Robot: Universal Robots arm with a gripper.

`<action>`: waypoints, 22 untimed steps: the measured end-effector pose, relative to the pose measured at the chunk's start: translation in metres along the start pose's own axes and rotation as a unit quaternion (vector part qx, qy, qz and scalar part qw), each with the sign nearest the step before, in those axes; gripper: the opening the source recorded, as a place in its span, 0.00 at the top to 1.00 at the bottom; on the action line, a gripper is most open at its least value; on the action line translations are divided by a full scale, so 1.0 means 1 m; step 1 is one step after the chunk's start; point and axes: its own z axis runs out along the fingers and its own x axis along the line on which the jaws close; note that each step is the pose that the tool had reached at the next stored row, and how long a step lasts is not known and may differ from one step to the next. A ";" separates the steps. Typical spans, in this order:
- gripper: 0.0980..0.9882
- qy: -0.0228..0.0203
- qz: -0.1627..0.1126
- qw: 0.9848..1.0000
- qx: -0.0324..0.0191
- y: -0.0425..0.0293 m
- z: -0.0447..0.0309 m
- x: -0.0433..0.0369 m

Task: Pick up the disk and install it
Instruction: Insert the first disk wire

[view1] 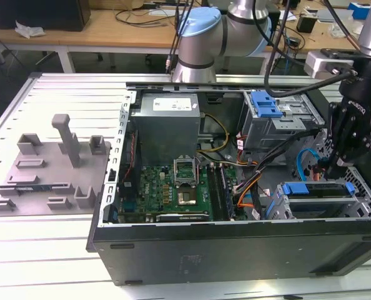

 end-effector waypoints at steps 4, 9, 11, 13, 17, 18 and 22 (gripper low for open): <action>0.92 -0.009 -0.007 1.000 0.001 0.0005 0.0009 0.0043; 0.92 -0.032 -0.014 0.999 0.002 -0.0001 0.0011 0.0086; 0.92 -0.041 -0.016 0.999 0.003 -0.0006 0.0018 0.0120; 0.92 -0.046 -0.018 0.999 0.003 -0.0009 0.0022 0.0140; 0.92 -0.065 -0.021 0.998 0.004 -0.0007 0.0009 0.0208; 0.92 -0.067 -0.022 0.997 0.003 0.0002 0.0009 0.0228; 0.92 -0.079 -0.022 0.997 0.002 0.0012 0.0027 0.0324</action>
